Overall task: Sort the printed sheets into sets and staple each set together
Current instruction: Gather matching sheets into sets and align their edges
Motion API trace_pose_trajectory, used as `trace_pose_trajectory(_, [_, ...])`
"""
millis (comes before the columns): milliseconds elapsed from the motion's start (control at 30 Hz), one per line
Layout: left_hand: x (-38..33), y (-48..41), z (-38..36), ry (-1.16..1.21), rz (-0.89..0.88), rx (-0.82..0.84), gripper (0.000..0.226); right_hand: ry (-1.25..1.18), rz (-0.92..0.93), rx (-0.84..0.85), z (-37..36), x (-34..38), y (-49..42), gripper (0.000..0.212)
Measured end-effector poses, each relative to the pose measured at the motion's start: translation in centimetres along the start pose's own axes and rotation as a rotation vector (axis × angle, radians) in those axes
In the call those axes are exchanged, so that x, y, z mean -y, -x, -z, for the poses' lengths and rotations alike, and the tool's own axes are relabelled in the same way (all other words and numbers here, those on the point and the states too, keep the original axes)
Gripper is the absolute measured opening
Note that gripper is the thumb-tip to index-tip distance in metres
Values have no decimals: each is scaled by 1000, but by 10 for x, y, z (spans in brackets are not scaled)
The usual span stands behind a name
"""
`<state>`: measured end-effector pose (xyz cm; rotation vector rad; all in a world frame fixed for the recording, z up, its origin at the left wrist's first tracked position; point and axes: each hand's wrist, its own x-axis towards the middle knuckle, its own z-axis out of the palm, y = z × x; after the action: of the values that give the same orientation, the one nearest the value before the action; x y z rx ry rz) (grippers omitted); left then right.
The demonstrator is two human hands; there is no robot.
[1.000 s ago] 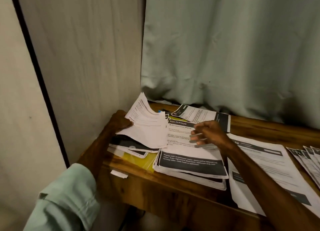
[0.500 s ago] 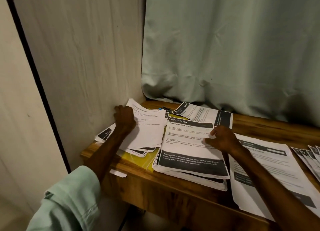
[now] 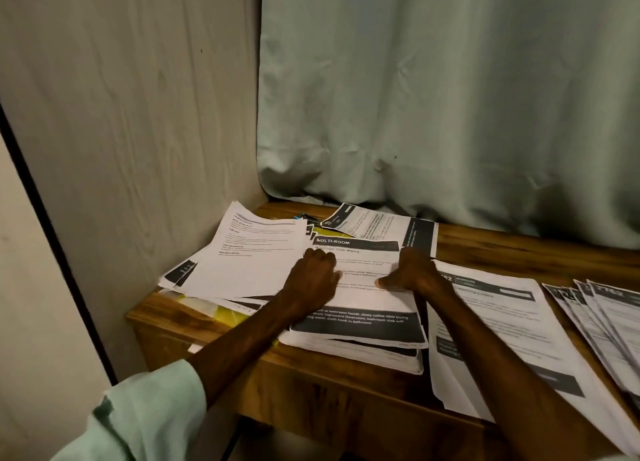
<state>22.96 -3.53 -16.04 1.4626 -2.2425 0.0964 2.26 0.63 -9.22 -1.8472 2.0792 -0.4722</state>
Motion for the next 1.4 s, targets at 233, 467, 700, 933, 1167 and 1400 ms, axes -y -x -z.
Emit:
trace_pose_trajectory(233, [-1,6,-11,-48,-21,-73,30,-83,-72,23,13,-12,-17,76])
trace_pose_trajectory(467, [-6,7,-12,-99,-13,-67,31,-334,-179,117,21,-12,-24,55])
trace_pose_trajectory(700, [-7,8,-9,-87,-8,-65,28,-799,-163,171,17,-23,-16,43])
trace_pose_trajectory(933, [-8,5,3,-155,9,-159,47,-760,-97,132,9,-25,-2,39])
trace_pose_trajectory(1167, [-36,-9,58,688,378,-255,77,-810,104,-127,73,-45,36,30])
trace_pose_trajectory(1400, [-114,-38,109,1489,172,21,34,-1027,225,-418,136,-91,61,19])
